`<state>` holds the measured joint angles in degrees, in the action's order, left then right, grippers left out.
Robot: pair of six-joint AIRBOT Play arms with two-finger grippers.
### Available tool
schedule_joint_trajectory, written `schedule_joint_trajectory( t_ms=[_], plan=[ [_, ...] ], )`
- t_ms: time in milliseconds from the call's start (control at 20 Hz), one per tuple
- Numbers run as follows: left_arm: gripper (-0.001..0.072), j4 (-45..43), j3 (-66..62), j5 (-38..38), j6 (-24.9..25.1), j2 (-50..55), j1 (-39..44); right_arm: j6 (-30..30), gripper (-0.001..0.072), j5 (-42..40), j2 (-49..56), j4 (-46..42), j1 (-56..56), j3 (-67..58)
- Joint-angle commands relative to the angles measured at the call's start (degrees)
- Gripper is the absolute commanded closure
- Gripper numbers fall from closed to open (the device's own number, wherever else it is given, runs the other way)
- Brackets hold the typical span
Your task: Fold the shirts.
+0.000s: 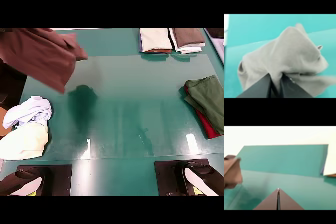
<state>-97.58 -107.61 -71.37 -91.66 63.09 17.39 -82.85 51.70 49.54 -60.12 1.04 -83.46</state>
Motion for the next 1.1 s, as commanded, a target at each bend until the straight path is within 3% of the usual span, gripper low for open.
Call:
schedule_joint_trajectory(
  t_ms=[0,300,350,400,450,550,700,900,950,1000,1050],
  plan=[
    [0.0680,0.3,0.1,-3.7,-0.5,-0.7,12.7,0.0,0.0691,4.3,0.0,0.0,3.7,-3.3],
    [0.0676,3.5,0.1,-1.1,2.3,16.9,32.6,0.0,0.0692,7.6,0.0,0.1,5.8,-3.3],
    [0.0623,6.1,0.1,1.1,3.6,19.9,34.5,0.0,0.0691,7.7,0.0,0.1,5.8,-3.3],
    [0.0316,8.0,0.1,3.3,4.7,22.1,35.7,0.0,0.0691,7.9,0.0,0.0,5.8,-3.3],
    [0.0117,8.2,0.1,4.9,4.7,23.6,36.1,0.0,0.0691,8.3,0.0,0.0,5.8,-3.3],
    [0.0117,5.5,-0.1,4.4,3.5,24.0,33.6,0.0,0.0691,10.3,0.0,0.0,6.4,-3.3],
    [0.0117,3.6,-0.4,-1.3,0.7,22.7,22.3,0.0,0.0691,18.3,1.1,0.0,10.3,-2.9],
    [0.0117,12.1,0.9,-5.6,-1.1,22.2,6.4,1.9,0.0690,26.9,1.2,0.0,16.8,10.4],
    [0.0117,14.0,1.5,-5.5,-0.9,22.3,4.0,3.4,0.0637,28.7,1.2,0.1,17.9,15.4],
    [0.0117,14.4,2.4,-5.5,-0.9,22.3,2.1,3.9,0.0385,29.9,1.2,0.1,18.7,21.2],
    [0.0117,14.4,3.6,-5.0,-0.9,22.3,0.9,4.0,0.0209,30.3,1.2,0.1,19.2,26.9]
  ],
)
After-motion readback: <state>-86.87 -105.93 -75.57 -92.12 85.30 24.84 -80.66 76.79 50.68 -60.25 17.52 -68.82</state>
